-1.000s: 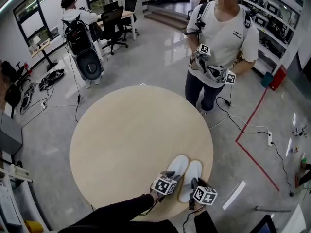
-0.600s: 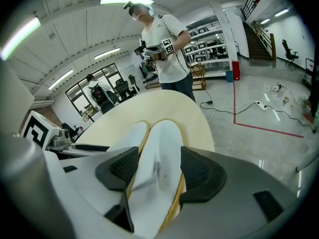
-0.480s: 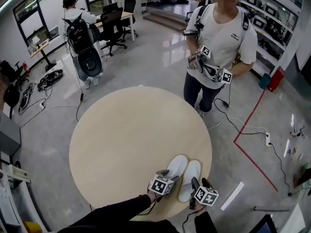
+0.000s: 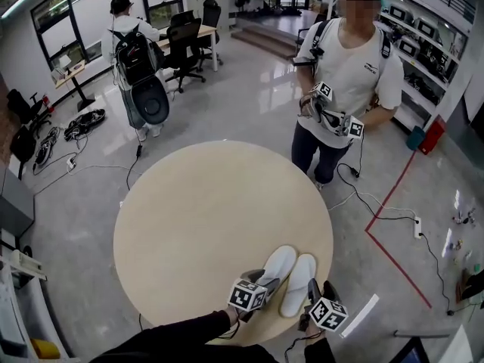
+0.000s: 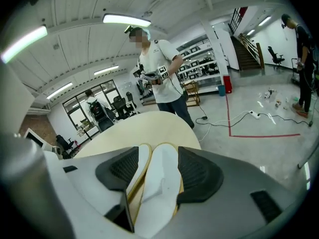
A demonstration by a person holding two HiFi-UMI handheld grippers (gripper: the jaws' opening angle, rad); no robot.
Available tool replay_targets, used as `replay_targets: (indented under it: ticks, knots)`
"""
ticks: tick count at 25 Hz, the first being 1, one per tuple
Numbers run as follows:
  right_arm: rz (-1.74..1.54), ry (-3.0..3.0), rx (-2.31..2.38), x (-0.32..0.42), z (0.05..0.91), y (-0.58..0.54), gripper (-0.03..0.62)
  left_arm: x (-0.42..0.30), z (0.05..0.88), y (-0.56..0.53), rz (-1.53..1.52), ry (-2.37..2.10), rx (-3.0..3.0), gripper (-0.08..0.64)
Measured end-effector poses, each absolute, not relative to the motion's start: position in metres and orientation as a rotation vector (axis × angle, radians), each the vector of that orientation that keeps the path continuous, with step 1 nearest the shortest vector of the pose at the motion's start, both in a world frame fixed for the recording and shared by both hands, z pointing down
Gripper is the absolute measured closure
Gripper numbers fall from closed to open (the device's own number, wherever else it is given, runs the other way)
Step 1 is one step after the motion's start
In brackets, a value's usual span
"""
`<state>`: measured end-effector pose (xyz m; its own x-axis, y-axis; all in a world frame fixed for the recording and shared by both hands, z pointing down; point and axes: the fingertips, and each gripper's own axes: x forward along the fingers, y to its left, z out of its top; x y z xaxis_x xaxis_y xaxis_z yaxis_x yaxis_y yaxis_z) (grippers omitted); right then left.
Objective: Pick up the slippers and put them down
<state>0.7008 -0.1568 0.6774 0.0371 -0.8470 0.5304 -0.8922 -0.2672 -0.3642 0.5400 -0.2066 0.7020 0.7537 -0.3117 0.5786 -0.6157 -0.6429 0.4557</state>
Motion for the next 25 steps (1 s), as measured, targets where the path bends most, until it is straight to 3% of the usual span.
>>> replay_targets:
  ticks: [7, 12, 14, 19, 25]
  knots:
    - [0.854, -2.121, 2.167, 0.662, 0.605, -0.163, 0.346, 0.508, 0.647, -0.189, 0.407, -0.682, 2.309, 0.307]
    - [0.864, -2.359, 2.005, 0.594, 0.586, -0.162, 0.463, 0.469, 0.624, -0.159, 0.372, -0.690, 2.349, 0.311]
    - [0.911, -2.447, 1.913, 0.564, 0.583, -0.163, 0.489, 0.453, 0.616, -0.148, 0.381, -0.705, 2.380, 0.344]
    - [0.953, -2.599, 1.662, 0.496, 0.570, -0.157, 0.549, 0.417, 0.596, -0.126, 0.327, -0.687, 2.400, 0.513]
    - [0.923, -2.646, 1.534, 0.433, 0.561, -0.140, 0.577, 0.391, 0.588, -0.101, 0.301, -0.575, 2.441, 0.535]
